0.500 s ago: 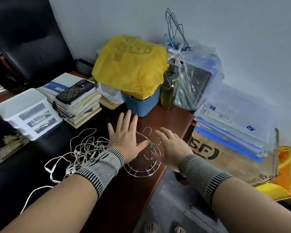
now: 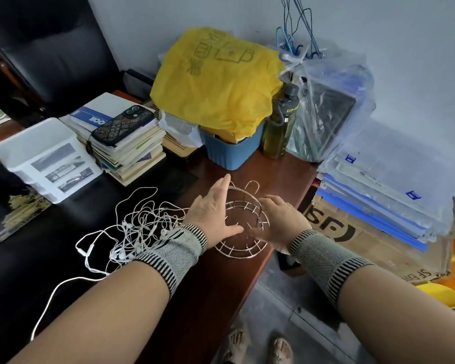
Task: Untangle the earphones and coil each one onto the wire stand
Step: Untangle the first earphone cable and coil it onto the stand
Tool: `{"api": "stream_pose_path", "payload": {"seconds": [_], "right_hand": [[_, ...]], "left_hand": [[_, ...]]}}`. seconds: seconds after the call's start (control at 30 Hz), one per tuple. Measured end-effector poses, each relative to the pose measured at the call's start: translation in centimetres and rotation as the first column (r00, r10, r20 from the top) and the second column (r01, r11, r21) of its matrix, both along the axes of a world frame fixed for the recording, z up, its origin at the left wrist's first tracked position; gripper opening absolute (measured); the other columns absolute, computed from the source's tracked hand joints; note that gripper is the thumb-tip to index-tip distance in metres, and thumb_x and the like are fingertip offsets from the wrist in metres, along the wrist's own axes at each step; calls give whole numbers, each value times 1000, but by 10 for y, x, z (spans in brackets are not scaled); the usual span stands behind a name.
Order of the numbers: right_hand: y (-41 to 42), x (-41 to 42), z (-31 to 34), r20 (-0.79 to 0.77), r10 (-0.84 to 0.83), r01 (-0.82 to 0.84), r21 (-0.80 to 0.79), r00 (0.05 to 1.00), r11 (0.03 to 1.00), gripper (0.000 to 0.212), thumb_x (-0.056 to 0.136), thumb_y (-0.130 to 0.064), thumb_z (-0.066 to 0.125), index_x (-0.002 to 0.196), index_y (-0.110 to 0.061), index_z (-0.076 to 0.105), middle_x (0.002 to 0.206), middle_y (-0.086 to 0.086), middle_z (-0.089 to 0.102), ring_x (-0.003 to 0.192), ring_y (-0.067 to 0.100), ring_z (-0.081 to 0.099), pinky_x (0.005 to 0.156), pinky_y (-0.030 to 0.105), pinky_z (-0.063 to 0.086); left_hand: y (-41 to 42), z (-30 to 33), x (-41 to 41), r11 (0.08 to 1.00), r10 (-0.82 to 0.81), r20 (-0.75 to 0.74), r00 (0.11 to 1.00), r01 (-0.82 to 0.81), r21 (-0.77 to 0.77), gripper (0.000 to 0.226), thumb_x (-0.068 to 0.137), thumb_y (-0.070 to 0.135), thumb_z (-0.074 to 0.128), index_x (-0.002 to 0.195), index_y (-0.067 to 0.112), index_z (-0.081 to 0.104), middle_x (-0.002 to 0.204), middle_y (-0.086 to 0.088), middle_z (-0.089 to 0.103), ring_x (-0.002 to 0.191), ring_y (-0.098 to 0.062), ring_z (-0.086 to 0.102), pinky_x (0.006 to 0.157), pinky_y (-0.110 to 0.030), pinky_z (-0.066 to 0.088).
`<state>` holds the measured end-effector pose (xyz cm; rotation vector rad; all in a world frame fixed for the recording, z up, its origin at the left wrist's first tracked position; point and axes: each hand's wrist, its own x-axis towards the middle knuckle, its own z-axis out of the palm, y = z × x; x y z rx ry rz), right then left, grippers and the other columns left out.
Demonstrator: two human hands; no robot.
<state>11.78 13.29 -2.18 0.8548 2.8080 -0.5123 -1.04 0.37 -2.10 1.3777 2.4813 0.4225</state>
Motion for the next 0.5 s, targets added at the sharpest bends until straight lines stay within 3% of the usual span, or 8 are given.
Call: {"api": "stream_pose_path", "payload": {"seconds": [0.2, 0.3, 0.4, 0.5], "right_hand": [[7, -1, -6, -47, -109, 108, -13, 993, 994, 86, 81, -55, 65, 148, -21, 24, 157, -3, 23, 136, 18, 39, 112, 37, 35], [-5, 10, -11, -188, -201, 205, 4, 961, 979, 80, 77, -56, 68, 139, -18, 35, 142, 0, 38, 124, 16, 47, 101, 31, 43], [-21, 21, -11, -353, -177, 221, 88, 919, 971, 49, 80, -52, 63, 112, -16, 50, 107, -5, 47, 93, 12, 53, 83, 24, 47], [-40, 18, -7, -324, -45, 67, 55, 945, 996, 29, 84, -50, 43, 87, -22, 46, 85, -11, 45, 66, 8, 49, 63, 27, 52]], "left_hand": [[25, -7, -9, 999, -7, 6, 1000, 6, 35, 122, 76, 52, 75, 153, 23, -14, 164, 2, -1, 144, -19, 30, 116, -41, 27], [14, -10, -5, 996, 18, 92, 996, -26, 87, 115, 79, 54, 71, 154, 23, -10, 164, 3, 1, 143, -19, 31, 114, -36, 30], [-14, -23, -4, 965, 55, 86, 995, -75, 252, 83, 89, 46, 58, 152, 8, 18, 156, -9, 30, 138, -20, 39, 109, -33, 37], [-45, -43, -16, 928, 179, -3, 984, -168, 331, 47, 92, 30, 53, 130, 2, 51, 126, -13, 56, 106, -25, 61, 83, -31, 51]]}}
